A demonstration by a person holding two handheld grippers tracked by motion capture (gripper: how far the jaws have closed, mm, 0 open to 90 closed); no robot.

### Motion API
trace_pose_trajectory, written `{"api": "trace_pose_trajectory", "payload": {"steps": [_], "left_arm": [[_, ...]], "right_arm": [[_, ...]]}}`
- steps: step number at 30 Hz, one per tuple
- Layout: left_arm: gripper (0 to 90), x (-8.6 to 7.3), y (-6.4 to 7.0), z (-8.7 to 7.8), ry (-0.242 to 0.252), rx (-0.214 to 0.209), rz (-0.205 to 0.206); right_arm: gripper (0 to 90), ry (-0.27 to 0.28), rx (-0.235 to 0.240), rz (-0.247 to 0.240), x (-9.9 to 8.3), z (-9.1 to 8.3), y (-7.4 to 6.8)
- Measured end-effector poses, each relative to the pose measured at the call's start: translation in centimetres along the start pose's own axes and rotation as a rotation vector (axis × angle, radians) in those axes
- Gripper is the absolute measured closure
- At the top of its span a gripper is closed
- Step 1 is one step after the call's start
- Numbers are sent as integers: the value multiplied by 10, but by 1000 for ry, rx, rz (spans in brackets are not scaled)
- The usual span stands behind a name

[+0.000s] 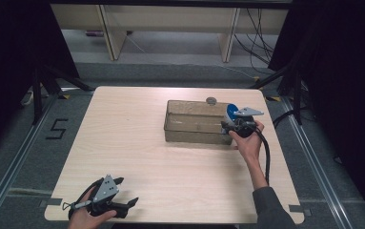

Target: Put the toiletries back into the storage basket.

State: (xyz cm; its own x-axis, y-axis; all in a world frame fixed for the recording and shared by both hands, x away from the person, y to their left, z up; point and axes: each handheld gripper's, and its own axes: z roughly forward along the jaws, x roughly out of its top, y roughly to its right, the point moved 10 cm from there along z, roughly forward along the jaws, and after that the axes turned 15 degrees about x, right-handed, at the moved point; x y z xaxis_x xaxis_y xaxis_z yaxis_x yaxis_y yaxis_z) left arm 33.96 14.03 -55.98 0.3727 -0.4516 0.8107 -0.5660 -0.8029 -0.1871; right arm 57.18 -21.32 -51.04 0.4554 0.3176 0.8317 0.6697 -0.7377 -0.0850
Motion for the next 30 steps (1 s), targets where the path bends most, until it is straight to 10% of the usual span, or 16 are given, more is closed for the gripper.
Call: {"api": "trace_pose_trajectory", "payload": {"steps": [12,30], "left_arm": [[149,0,1,1,4,2,-1],[149,0,0,1,5,-1,4]], "right_arm": [[317,62,2,50,9,-6,-2],[234,123,18,96,16,-24,-12]]}}
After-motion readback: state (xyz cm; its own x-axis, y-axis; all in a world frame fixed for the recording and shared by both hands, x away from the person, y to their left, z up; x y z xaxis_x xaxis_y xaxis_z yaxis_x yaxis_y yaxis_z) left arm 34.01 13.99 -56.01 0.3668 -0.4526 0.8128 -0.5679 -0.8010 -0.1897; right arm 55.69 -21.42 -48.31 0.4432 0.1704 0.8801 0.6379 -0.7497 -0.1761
